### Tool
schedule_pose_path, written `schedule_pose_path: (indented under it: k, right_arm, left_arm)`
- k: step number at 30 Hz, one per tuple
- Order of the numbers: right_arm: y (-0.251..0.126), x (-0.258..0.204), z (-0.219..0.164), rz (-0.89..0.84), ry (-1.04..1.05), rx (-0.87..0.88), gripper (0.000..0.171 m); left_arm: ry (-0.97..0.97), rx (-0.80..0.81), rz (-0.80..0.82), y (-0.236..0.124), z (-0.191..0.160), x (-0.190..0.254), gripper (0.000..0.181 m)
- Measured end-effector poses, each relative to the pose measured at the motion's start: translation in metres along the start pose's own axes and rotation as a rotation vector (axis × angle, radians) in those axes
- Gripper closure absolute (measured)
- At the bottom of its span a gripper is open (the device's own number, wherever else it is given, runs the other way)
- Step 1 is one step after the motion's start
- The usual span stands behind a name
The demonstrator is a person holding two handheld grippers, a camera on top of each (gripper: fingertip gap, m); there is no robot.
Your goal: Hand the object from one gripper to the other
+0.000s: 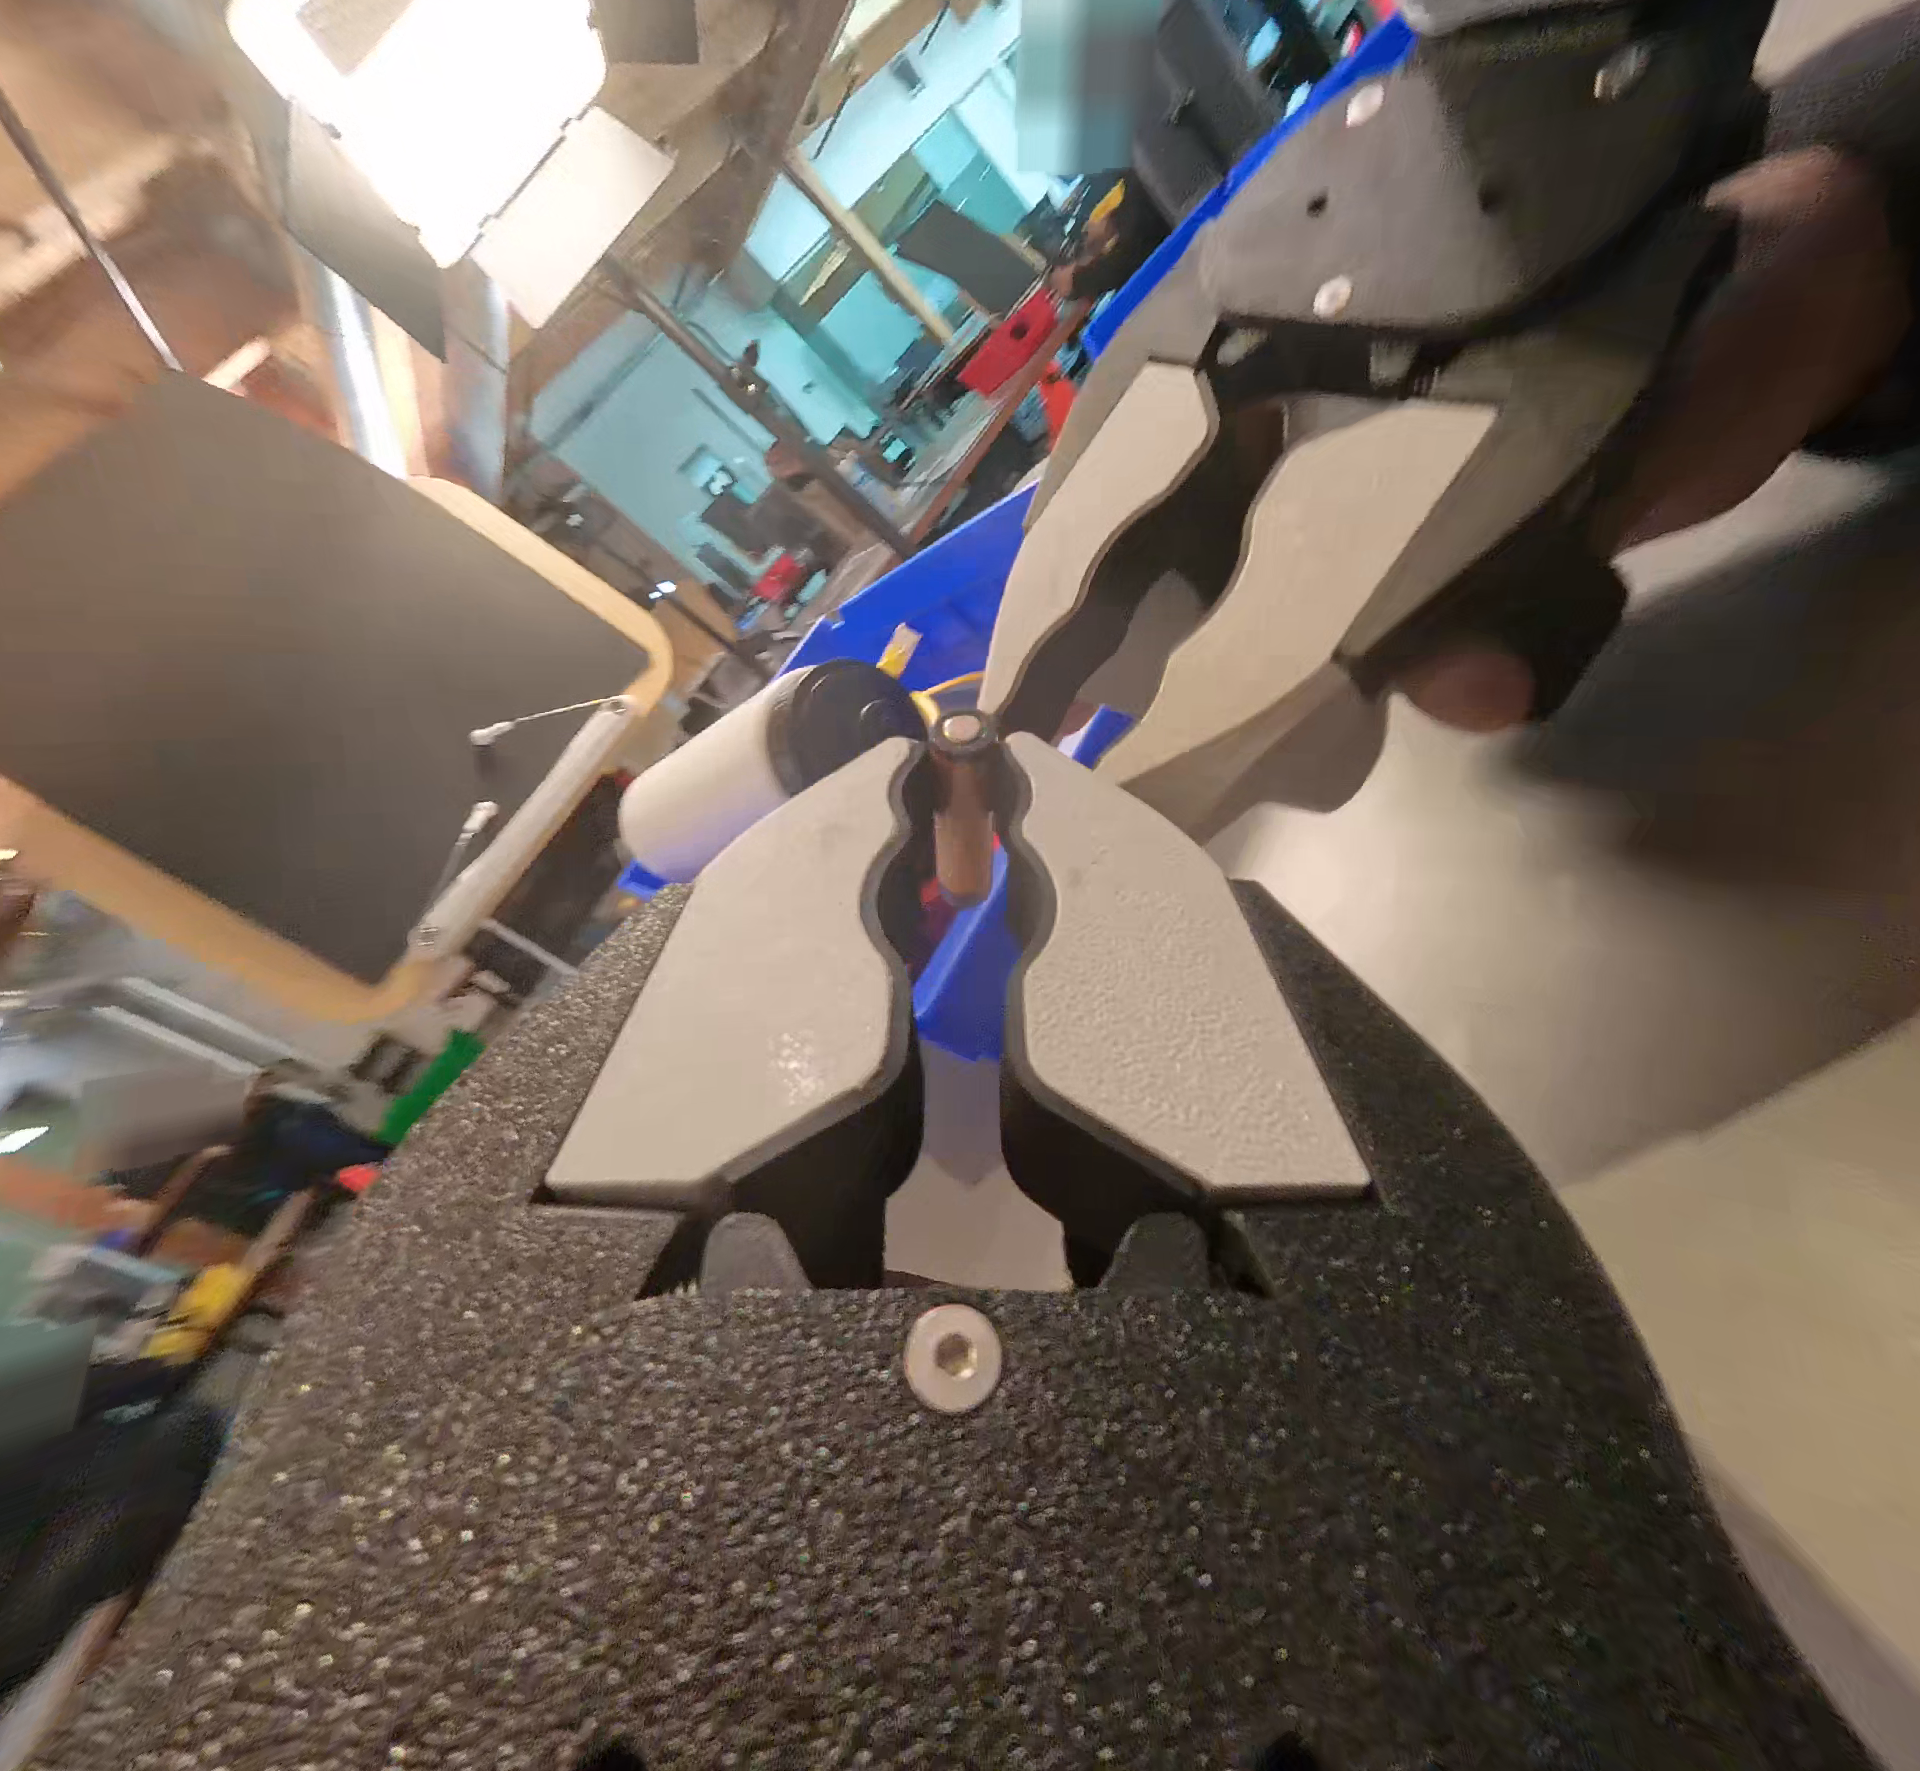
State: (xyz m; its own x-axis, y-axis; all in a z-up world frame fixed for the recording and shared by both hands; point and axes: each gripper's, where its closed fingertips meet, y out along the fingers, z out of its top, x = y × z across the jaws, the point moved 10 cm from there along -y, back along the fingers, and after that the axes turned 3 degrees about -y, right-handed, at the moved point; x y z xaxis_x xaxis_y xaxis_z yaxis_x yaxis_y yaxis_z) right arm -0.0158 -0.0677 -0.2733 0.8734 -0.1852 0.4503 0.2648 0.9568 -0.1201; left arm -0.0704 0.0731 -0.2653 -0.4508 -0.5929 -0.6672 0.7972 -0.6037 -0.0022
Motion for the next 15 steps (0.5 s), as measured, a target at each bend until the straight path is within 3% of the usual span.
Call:
schedule_pose_path:
  k: [9, 15]
  right_arm:
    - [-0.001, 0.010, -0.002, 0.050, 0.081, -0.084, 0.147]
    - [0.000, 0.010, 0.008, 0.149, 0.309, -0.025, 0.145]
  left_arm:
    - [0.175, -0.113, 0.090, 0.003, -0.006, 0.002, 0.170]
    - [0.349, -0.217, 0.066, 0.010, -0.015, 0.014, 0.170]
